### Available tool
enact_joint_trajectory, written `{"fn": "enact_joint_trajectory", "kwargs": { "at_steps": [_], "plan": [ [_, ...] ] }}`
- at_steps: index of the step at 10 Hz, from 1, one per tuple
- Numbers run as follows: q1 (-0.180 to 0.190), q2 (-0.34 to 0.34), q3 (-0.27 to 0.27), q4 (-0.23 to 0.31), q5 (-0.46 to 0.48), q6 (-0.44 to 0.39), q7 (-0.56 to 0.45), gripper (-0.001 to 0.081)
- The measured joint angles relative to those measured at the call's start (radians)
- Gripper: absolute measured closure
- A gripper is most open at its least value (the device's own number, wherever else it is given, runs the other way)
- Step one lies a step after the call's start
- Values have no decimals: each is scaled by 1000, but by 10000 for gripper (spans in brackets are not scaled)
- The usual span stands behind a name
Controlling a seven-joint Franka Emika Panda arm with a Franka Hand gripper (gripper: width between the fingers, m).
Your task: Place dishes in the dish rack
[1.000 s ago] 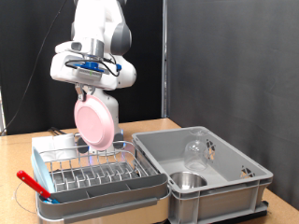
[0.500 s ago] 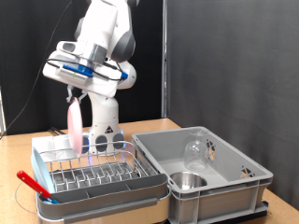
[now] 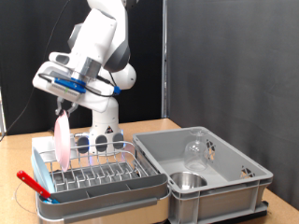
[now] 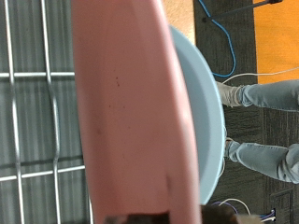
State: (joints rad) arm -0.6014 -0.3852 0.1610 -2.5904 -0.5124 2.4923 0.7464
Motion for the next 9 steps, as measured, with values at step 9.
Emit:
{"fn": "enact_joint_trajectory", "kwargs": {
  "at_steps": [9],
  "plan": [
    [-39,127,-2,-16,-109,76,-6,765]
  ]
}}
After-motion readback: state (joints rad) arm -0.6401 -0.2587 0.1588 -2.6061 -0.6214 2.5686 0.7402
